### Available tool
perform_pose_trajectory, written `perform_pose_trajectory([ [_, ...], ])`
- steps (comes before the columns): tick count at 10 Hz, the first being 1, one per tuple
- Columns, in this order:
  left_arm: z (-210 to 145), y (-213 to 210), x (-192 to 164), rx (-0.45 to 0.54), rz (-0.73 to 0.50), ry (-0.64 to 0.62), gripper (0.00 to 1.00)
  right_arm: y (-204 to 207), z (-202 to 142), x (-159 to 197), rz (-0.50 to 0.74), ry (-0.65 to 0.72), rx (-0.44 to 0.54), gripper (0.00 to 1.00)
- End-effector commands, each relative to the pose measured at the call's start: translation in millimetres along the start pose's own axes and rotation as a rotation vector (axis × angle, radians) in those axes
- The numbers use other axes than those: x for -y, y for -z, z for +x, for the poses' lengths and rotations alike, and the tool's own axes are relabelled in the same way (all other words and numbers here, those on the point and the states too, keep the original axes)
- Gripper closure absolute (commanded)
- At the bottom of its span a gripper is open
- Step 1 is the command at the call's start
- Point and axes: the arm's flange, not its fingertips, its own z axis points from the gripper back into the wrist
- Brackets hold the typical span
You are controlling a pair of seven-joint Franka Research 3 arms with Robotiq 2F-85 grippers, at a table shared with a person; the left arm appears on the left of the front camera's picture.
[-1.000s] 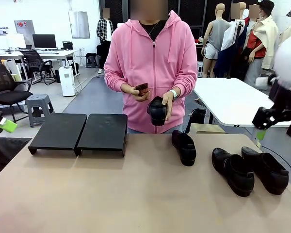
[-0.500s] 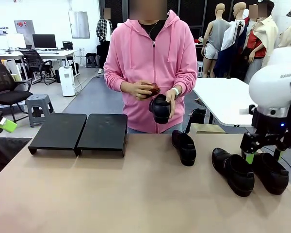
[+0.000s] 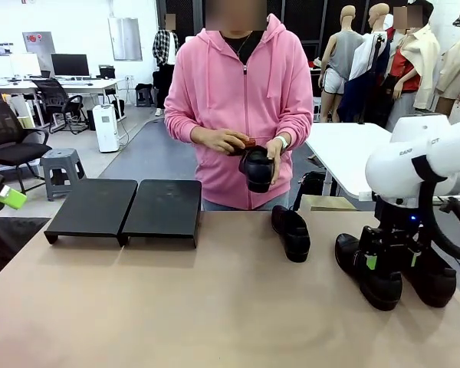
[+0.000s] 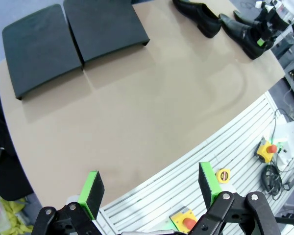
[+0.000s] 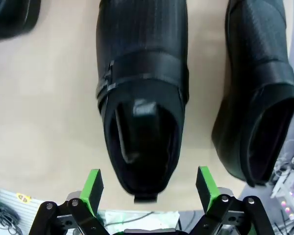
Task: Organize the shoes by placing them on the stand.
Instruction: Pick up one Shoe and place it in the middle of the table.
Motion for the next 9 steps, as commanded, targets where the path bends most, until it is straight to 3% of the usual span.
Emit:
perform_pose_trajectory([
  [1, 1, 0, -1, 0.016, -0.014, 0.001, 0.00, -6, 18, -1, 0.011, 0.081, 0.042, 0.00],
  [7, 1, 0, -1, 0.016, -0.014, 0.001, 0.00, 11, 34, 9, 0.075, 0.135, 0.009, 0.00],
  [8, 1, 0, -1, 0.016, -0.014, 0.001, 0.00, 14, 35, 9, 0.079, 0.129, -0.004, 0.60],
  [9, 1, 0, -1, 0.016, -0.014, 0.001, 0.00, 16, 35, 9, 0.084, 0.131, -0.013, 1.00],
])
